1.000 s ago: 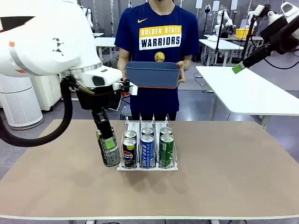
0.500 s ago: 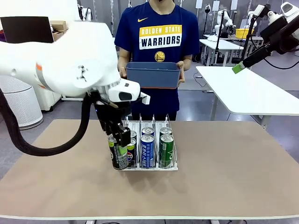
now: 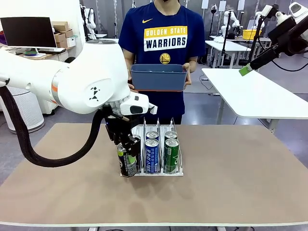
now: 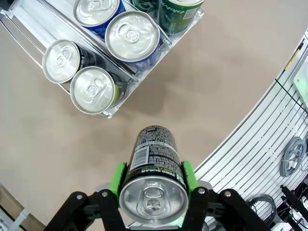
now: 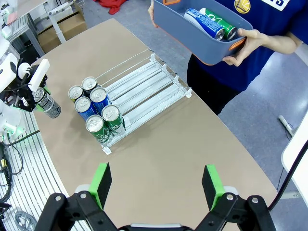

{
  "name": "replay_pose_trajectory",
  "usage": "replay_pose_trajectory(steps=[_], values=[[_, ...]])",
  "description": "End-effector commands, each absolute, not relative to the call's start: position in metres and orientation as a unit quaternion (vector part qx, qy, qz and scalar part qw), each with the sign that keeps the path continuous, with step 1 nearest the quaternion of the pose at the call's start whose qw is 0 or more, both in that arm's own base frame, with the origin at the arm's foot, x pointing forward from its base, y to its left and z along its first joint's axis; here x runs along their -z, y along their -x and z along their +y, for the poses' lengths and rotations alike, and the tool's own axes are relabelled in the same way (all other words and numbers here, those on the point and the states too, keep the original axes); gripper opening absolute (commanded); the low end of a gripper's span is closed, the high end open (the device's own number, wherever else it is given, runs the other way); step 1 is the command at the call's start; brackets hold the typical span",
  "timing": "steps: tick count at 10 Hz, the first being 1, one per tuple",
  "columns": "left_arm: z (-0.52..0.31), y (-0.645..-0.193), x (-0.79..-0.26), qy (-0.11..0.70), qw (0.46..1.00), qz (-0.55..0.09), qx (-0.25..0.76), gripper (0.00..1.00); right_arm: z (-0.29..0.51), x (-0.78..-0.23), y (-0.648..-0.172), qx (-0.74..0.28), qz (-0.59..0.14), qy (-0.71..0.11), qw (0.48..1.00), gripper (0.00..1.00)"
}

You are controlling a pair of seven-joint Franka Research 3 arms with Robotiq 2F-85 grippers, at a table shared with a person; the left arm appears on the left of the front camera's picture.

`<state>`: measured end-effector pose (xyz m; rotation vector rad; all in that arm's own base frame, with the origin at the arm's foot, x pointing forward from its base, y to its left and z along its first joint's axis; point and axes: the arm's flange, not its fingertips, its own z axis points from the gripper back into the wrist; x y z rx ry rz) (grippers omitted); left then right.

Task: Fill the beverage cans into the dispenser.
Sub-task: Place the picked Pepsi coke in the line of the Automatic Can Dispenser with the same cans.

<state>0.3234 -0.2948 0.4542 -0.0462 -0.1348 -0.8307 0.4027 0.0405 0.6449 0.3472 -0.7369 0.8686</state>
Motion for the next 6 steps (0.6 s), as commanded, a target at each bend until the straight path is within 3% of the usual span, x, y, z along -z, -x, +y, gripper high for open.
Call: replay_pose_trajectory(steps=[1,6], values=[[-0.293,-0.321,-0.457,0.021,0.913,-0.059,0.404,0.58,0.041,-0.643,-0.402,-0.409,-0.347,-0.164,0.828,1.00],[-0.283,-0.352,-0.445,0.016,0.937,-0.089,0.338,0.58,0.041,-0.643,-0.402,-0.409,-0.347,-0.164,0.828,1.00]])
